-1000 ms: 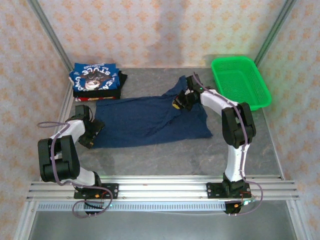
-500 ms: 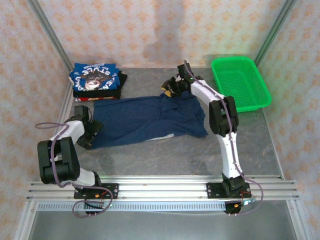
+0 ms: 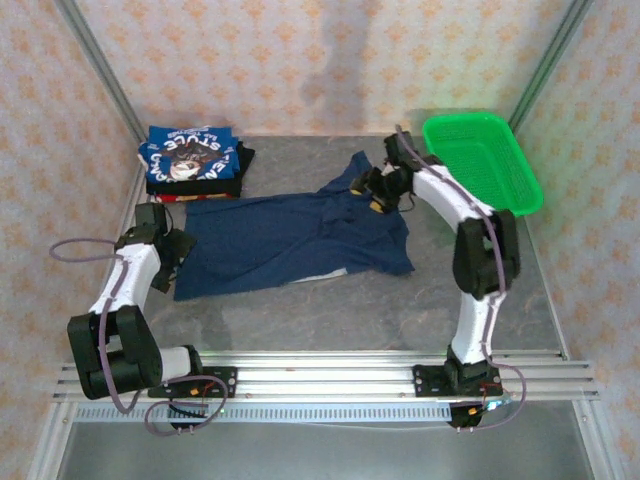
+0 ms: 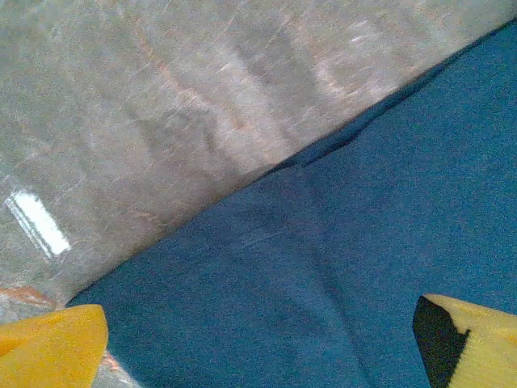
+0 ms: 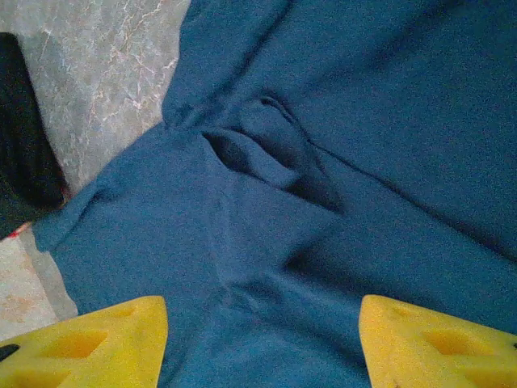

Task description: Fold and stack the t-shirts

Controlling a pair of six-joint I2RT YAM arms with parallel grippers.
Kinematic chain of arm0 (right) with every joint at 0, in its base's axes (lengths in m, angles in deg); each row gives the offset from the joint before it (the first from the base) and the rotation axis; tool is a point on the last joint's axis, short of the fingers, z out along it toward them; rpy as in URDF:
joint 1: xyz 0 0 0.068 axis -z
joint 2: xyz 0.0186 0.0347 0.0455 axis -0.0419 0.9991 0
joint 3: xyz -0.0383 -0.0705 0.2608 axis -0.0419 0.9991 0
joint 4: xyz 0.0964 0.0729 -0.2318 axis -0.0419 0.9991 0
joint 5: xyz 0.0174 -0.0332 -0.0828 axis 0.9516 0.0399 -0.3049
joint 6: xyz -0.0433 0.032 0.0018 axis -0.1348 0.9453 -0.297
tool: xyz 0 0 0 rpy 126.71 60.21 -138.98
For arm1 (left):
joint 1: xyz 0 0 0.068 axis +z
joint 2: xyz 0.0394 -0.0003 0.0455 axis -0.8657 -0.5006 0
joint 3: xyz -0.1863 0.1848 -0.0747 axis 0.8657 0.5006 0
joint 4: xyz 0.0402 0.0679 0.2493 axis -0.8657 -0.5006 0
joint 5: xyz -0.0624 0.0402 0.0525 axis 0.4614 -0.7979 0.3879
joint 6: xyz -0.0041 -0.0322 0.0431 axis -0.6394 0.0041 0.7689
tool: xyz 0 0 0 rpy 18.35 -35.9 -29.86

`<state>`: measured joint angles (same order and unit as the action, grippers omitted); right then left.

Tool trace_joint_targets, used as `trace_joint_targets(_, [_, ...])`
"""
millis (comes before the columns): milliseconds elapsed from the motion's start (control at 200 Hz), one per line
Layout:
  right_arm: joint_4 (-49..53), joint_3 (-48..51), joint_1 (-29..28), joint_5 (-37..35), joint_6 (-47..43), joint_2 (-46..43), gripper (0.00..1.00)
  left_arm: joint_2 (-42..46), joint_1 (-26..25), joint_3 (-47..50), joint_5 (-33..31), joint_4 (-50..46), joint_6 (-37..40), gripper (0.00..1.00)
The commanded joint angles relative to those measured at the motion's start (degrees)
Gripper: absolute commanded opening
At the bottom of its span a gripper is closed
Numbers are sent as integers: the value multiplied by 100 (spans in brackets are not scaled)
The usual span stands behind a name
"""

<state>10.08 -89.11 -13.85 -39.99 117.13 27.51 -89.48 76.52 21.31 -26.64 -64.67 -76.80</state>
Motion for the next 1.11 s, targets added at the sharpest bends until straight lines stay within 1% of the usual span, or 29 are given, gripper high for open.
trace_joint_targets(0, [552, 1115, 125, -704, -299, -880, 63, 175, -55, -189, 62, -98, 212, 98])
trace_joint_targets(45, [329, 1663, 168, -673, -163, -1133, 62, 130, -155, -214, 212, 14, 256, 98])
trace_joint_targets(110, [33, 2267, 184, -619, 8, -1311, 58, -28, -488, -277, 338, 205, 404, 98])
trace_joint_targets(190, [-305, 2698, 184, -566, 162, -1327, 54, -295, -938, -310, 359, 456, 490, 97])
trace_joint_targets(230, [-335, 2805, 186, -679, 218, -1287, 51, -437, -1041, -244, 449, 615, 437, 97])
trace_joint_targets(305, [-398, 2955, 186, -930, 288, -1214, 45, -657, -1058, -37, 513, 753, 264, 92])
trace_joint_targets(350, [-328, 3014, 192, -1162, 332, -1149, 41, -710, -1056, 81, 474, 813, 240, 92])
trace_joint_targets(440, [137, 2988, 195, -1962, 330, -1038, 34, -814, -1049, 233, 142, 683, 365, 91])
trace_joint_targets(500, [386, 3032, 233, -2383, 378, -1036, 31, -948, -1022, 257, -41, 518, 444, 91])
trace_joint_targets(620, [792, 3131, 310, -2962, 542, -1198, 28, -1169, -949, 342, -368, 319, 542, 91])
trace_joint_targets(751, [782, 3410, 386, -3081, 737, -1430, 28, -1344, -765, 492, -490, 312, 638, 92])
trace_joint_targets(801, [606, 3474, 403, -2931, 776, -1525, 28, -1341, -759, 516, -443, 368, 693, 92])
trace_joint_targets(836, [273, 3586, 398, -2725, 760, -1713, 29, -1301, -766, 552, -319, 491, 734, 92])
trace_joint_targets(876, [-91, 3726, 405, -2555, 804, -1968, 32, -1238, -791, 591, -173, 619, 754, 92])
trace_joint_targets(936, [-502, 3817, 404, -2328, 666, -2281, 41, -1179, -840, 565, -61, 689, 790, 92])
trace_joint_targets(1006, [-767, 3754, 403, -2013, 324, -2374, 51, -1208, -854, 490, -21, 657, 826, 92])
trace_joint_targets(1101, [-994, 3636, 412, -1476, -126, -2178, 54, -1297, -855, 473, 206, 790, 905, 92])
